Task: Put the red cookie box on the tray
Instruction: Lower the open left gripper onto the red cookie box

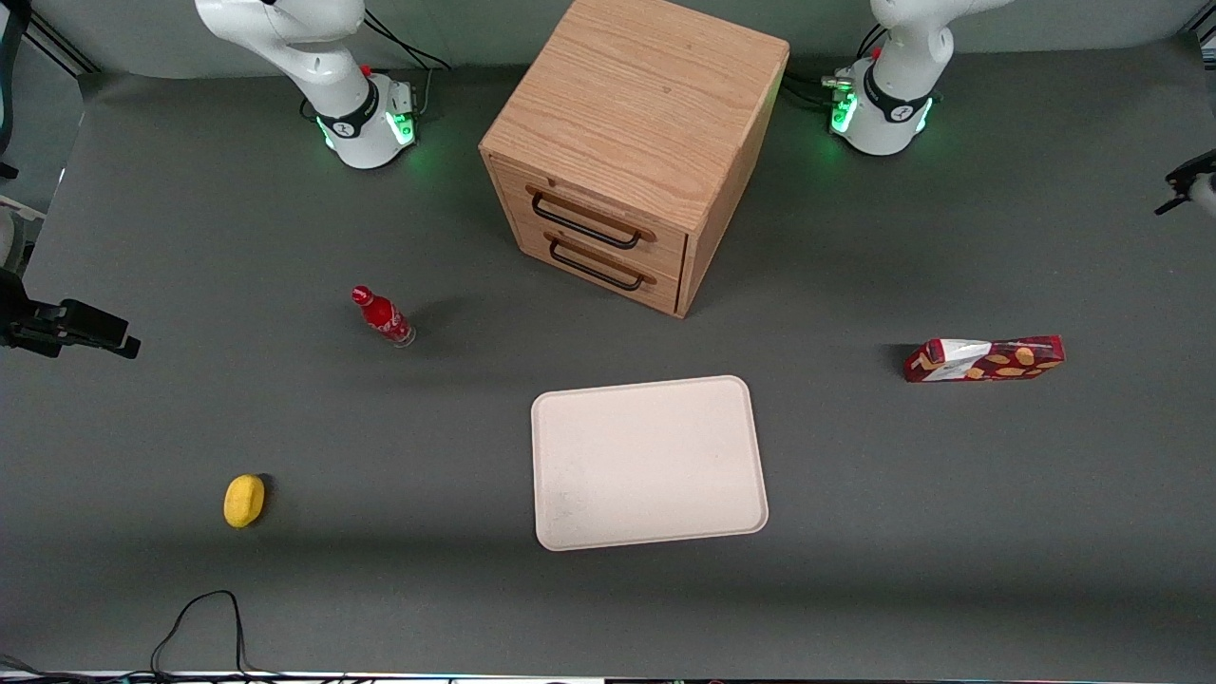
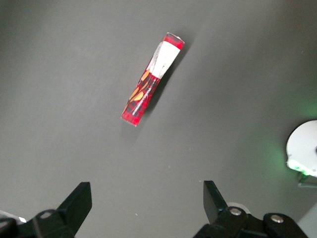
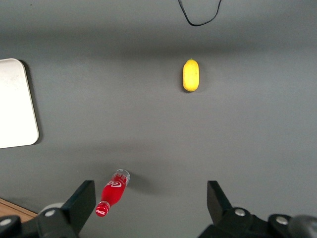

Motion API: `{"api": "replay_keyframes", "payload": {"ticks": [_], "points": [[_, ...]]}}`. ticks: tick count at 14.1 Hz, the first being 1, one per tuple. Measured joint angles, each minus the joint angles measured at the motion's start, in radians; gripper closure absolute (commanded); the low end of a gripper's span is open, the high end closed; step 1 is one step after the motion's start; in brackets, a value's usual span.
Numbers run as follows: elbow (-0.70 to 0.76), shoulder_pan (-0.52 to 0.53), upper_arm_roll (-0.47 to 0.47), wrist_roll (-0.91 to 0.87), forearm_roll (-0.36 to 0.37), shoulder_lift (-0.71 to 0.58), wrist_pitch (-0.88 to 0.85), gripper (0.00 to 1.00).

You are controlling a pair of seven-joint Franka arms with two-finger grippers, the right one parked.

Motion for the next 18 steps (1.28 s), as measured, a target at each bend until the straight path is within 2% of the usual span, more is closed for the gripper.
{"api": "replay_keyframes", "payload": {"ticks": [3,8,18], "points": [[-0.123,-0.030,-0.002,0.078,-0.003,-0.008,0.113,0.00],[-0.193,-0.054,-0.002,0.137,-0.018,0.005,0.175,0.00],[-0.375,-0.057,0.000,0.219,-0.022,0.214,0.609,0.00]]}}
